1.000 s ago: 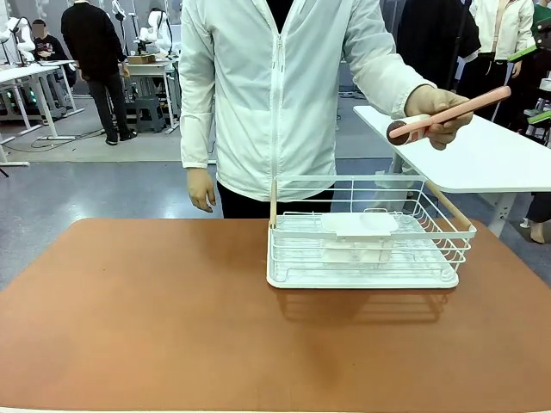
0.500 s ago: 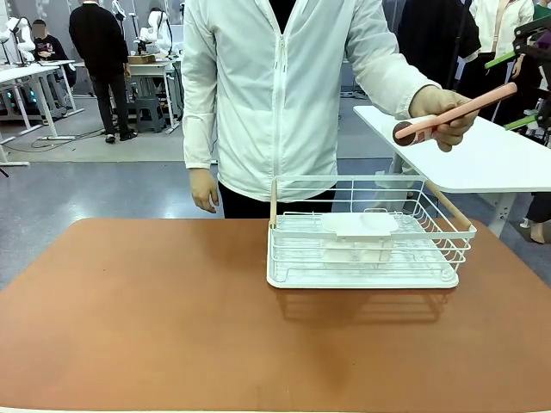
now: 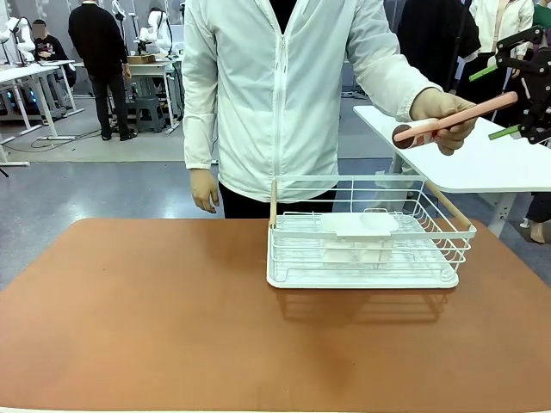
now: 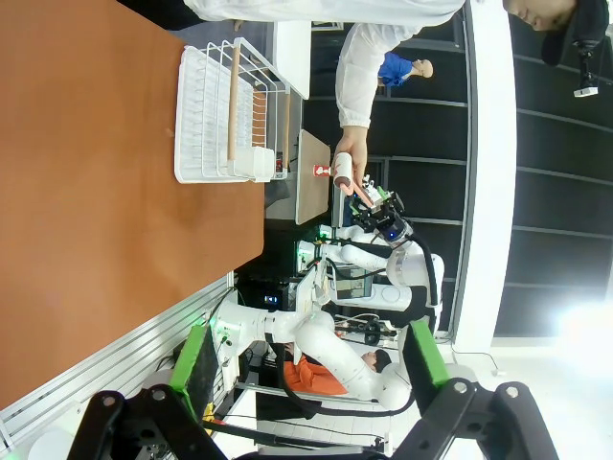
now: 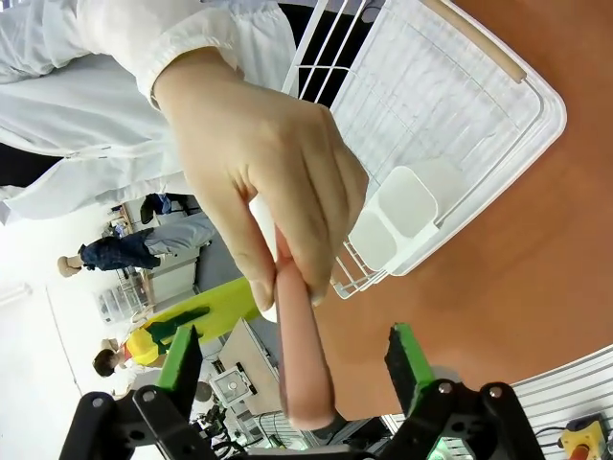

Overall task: Clean the table.
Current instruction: Pick up the Lint Roller when the human hands it over.

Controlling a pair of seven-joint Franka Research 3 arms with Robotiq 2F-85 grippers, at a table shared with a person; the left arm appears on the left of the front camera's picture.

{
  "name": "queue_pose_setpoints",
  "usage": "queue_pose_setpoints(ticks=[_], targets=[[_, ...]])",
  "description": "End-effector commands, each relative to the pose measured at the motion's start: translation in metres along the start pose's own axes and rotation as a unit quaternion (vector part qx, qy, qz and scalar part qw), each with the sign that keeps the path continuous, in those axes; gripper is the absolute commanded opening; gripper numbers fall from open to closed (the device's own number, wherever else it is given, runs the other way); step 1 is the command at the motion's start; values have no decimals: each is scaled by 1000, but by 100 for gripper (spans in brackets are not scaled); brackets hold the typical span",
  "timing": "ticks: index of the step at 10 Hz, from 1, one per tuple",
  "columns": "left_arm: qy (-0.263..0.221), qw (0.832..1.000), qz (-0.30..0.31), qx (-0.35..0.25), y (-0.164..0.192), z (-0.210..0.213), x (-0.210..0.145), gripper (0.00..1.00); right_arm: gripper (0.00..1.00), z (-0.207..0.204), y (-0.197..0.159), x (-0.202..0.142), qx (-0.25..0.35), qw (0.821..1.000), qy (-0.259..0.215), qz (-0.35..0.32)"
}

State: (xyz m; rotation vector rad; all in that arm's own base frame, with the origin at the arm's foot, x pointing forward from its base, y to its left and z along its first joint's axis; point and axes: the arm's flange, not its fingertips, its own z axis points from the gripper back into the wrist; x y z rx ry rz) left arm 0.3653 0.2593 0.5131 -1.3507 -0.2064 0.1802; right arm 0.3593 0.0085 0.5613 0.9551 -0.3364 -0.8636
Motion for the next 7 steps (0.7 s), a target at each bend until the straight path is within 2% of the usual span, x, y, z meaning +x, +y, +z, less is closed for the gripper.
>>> queue_pose_setpoints(ticks=[1,2,3,4,5,6,7], targets=[[-2,1000,0,-2,-2,2,-2,100,100,-6,2,1,16,1000,-2,-17],[-2,1000,0,-2,-2,2,-2,100,87,-7,3,4,19,1000,-2,-19],[-2,1000,0,-2,-2,2,-2,100,67,-9,5,5,22,1000,0,-18],[-2,1000,0,-2,-2,2,-2,100,32,-11,6,9,33,999,-4,-17],[-2,1000,0,-2,-2,2,-2,100,7,-12,6,12,34,999,-4,-21],[-2,1000,0,-2,-2,2,-2,100,0,-13,6,13,31,999,-3,-23],[-2,1000,0,-2,-2,2,-2,100,0,-14,6,14,28,999,-4,-21]])
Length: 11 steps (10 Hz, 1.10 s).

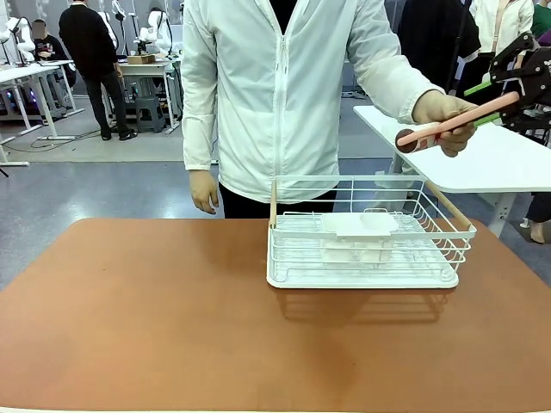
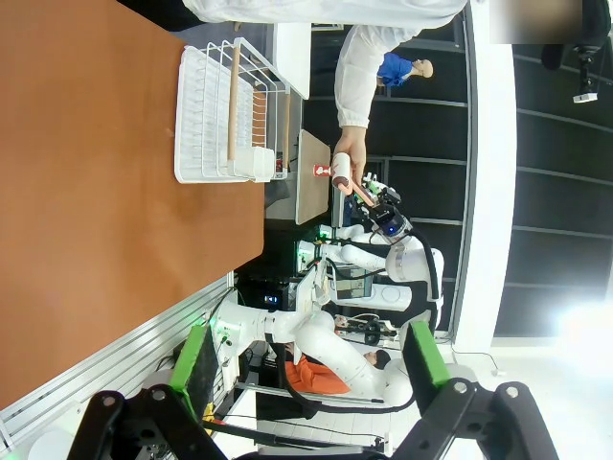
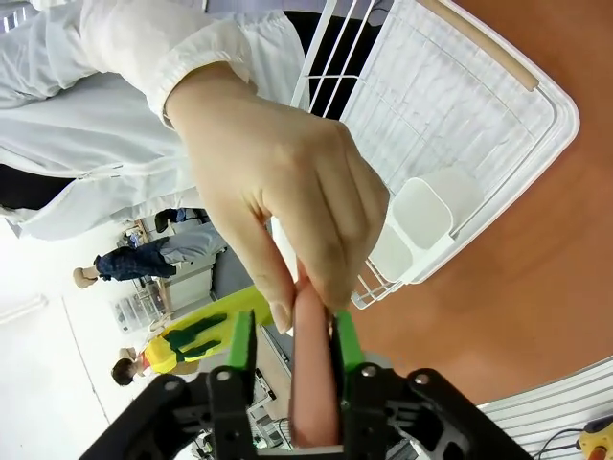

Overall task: Clean the table.
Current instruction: Pick up the Lint Roller when the human hands it over.

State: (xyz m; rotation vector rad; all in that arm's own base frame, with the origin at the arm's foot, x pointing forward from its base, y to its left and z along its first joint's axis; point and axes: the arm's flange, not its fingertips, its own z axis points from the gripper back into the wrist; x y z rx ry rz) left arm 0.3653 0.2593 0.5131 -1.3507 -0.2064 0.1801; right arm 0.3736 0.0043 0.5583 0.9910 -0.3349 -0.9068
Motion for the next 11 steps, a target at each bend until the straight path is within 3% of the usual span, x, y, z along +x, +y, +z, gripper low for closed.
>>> queue_pose_setpoints(ticks=[1,11], targets=[[-2,1000,0,-2,-2,2,-2,100,0,-6,3,2,11,1000,-1,2],[-2,1000,0,-2,-2,2,-2,100,0,-3,-1,4,-2,1000,1,-4]])
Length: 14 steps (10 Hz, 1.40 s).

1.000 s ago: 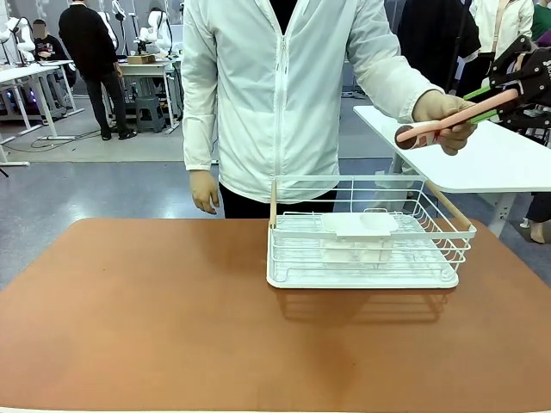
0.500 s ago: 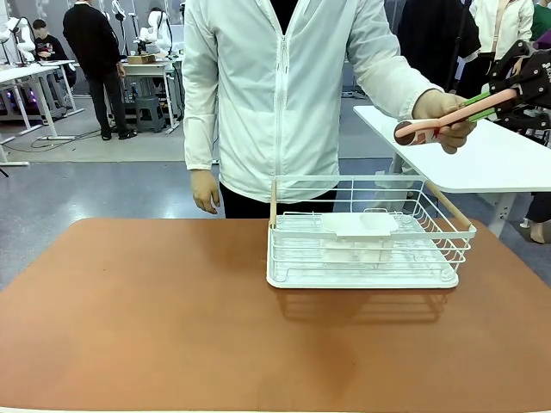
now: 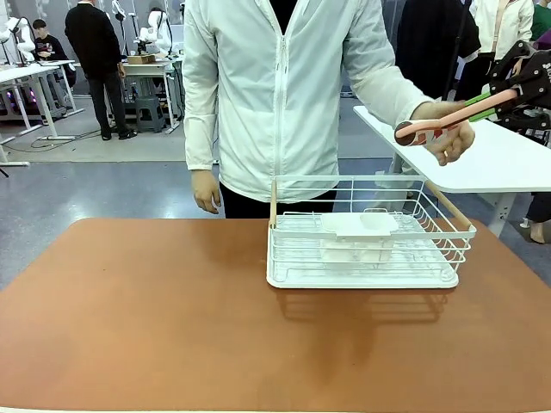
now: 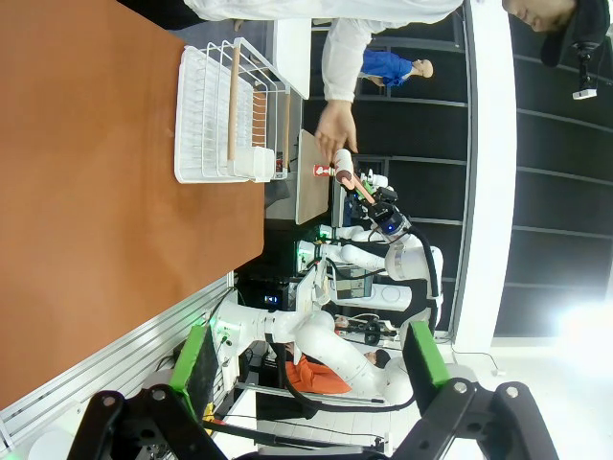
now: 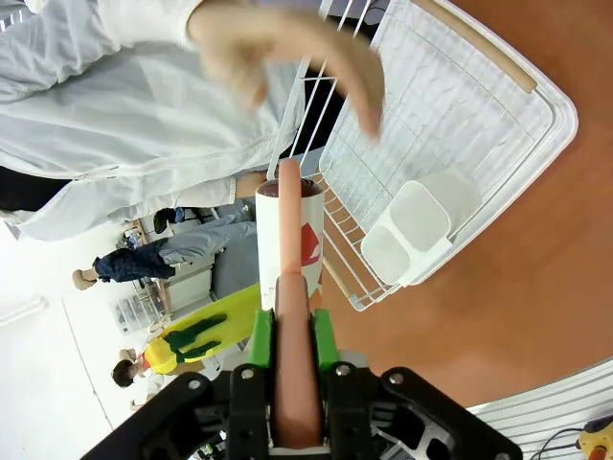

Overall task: Clean the table.
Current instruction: Pick up the Lint Roller when the human hands it over, then clean the table with the Lint Roller when the human lifts the Dish drying rack.

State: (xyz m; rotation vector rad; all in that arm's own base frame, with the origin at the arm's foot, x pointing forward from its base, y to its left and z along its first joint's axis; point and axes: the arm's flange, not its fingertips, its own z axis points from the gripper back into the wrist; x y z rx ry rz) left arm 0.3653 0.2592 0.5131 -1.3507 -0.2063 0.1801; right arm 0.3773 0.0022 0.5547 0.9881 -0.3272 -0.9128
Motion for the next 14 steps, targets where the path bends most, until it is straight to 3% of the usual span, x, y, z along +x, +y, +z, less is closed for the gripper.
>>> queue_pose_setpoints(ticks=[1,14], targets=[[-2,1000,0,-2,-2,2,-2,100,0,0,1,0,1,1000,0,0],[-2,1000,0,-2,-2,2,-2,100,0,0,1,0,1,1000,0,0]])
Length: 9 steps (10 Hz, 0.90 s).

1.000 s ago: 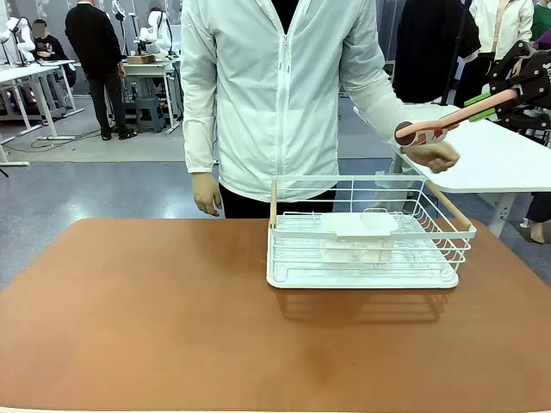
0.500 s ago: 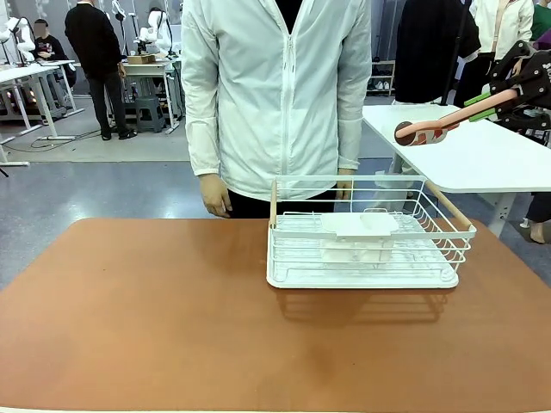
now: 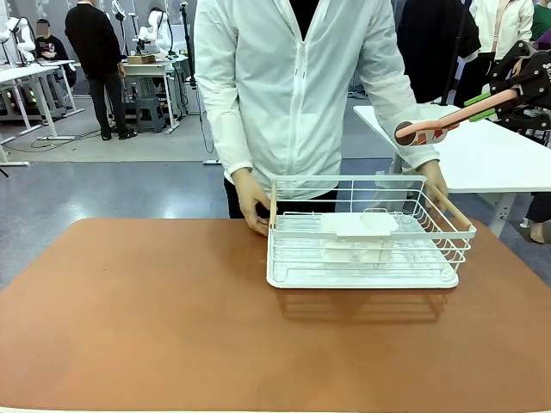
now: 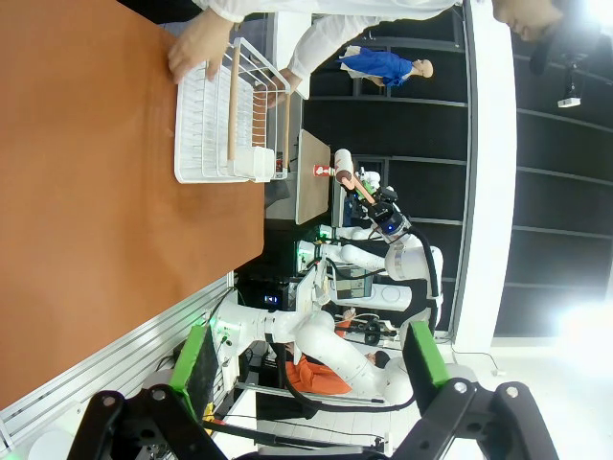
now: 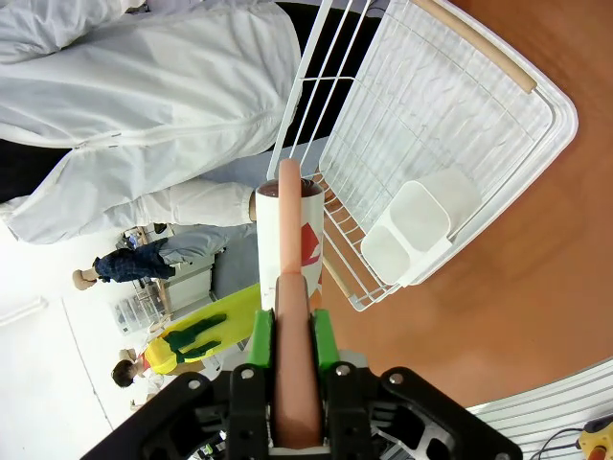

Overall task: Clean the table.
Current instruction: Clean the table with the Lint Roller when the human lifts the Dish drying rack.

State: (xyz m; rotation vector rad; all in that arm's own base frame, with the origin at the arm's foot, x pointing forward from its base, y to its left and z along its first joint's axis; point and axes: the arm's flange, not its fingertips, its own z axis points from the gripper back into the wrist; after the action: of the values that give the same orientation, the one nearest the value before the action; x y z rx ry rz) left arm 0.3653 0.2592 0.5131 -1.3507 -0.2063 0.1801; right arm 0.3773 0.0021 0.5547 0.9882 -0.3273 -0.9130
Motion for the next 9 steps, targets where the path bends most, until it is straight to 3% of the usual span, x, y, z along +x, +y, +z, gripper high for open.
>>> queue_pose_setpoints(ticks=[1,9], targets=[[-2,1000,0,-2,-2,2,-2,100,0,0,1,-1,1,1000,0,0],[-2,1000,0,-2,-2,2,-2,100,0,0,1,-1,1,1000,0,0]])
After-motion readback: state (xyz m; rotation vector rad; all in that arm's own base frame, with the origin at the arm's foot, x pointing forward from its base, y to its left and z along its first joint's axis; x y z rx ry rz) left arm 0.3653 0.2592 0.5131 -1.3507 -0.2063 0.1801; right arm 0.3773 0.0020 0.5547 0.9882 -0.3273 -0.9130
